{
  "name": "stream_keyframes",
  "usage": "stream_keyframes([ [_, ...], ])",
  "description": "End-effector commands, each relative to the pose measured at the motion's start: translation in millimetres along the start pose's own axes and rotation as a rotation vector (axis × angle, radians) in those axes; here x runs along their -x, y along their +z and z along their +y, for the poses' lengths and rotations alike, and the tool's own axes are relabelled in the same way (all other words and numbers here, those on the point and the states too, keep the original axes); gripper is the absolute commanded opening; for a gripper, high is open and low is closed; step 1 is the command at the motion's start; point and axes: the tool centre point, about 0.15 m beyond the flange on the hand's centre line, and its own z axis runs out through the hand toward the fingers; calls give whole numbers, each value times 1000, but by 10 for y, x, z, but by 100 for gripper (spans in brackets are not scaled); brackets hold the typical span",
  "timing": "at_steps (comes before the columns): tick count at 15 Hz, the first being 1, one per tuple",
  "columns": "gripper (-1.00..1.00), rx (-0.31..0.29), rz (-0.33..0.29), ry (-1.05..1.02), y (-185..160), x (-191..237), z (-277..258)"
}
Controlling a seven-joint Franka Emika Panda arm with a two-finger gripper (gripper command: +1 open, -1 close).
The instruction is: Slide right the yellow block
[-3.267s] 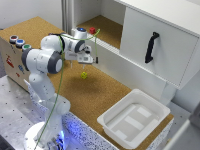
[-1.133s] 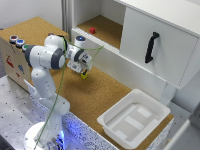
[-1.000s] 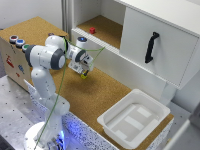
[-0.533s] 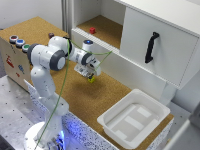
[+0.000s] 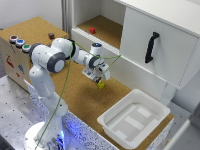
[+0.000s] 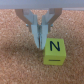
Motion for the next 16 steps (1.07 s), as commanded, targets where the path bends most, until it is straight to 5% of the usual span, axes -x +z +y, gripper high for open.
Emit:
stream_keyframes([
  [1, 100, -60, 29, 7, -581, 171, -89],
  [16, 100, -53, 32, 8, -642, 200, -91],
])
